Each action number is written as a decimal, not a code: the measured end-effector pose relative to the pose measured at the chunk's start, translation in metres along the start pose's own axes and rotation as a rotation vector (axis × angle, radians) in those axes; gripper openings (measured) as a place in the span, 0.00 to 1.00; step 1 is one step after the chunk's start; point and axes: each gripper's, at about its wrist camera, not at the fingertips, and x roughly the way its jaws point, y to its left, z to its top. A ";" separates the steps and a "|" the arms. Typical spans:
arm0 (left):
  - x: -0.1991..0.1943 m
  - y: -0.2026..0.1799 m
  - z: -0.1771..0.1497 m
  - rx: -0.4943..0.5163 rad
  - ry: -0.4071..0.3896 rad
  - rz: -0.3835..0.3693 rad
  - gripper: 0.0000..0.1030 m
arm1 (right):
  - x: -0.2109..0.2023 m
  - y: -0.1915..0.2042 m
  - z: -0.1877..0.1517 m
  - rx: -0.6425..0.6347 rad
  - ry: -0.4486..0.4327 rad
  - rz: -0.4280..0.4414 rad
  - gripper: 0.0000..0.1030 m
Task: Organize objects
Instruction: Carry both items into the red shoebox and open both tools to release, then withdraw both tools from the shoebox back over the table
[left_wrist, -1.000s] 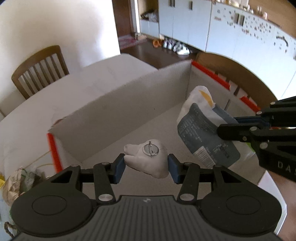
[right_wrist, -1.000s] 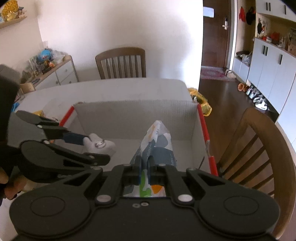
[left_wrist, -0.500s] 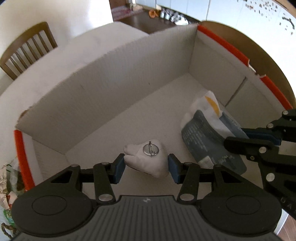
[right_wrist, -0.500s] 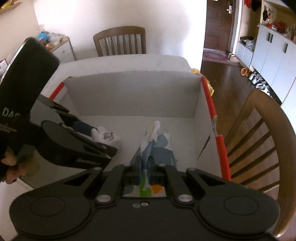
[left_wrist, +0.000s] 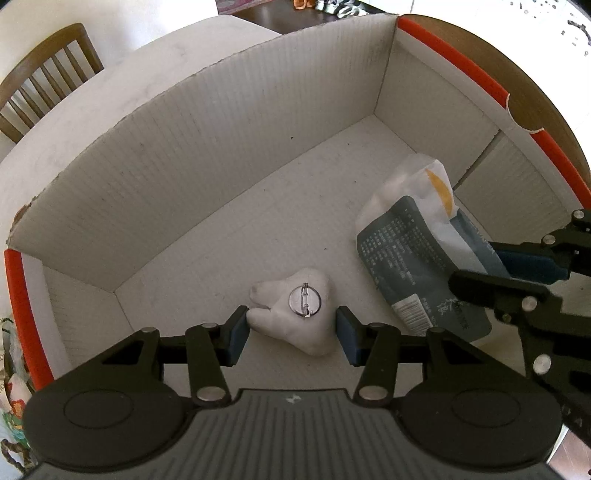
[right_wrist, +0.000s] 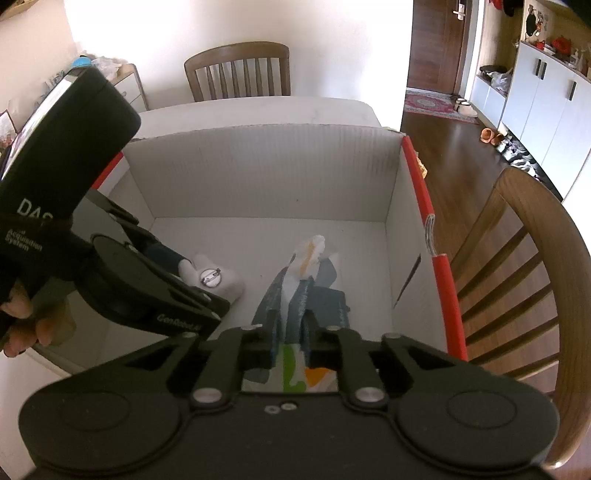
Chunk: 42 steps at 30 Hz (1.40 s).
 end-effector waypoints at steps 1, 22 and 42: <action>-0.002 -0.001 -0.001 -0.002 -0.005 0.002 0.49 | 0.000 0.000 0.000 -0.001 -0.001 -0.005 0.15; -0.082 0.005 -0.047 -0.049 -0.228 -0.009 0.53 | -0.045 0.003 0.002 0.023 -0.126 0.042 0.23; -0.184 0.046 -0.113 -0.123 -0.585 0.054 0.58 | -0.110 0.063 -0.004 -0.005 -0.316 0.090 0.35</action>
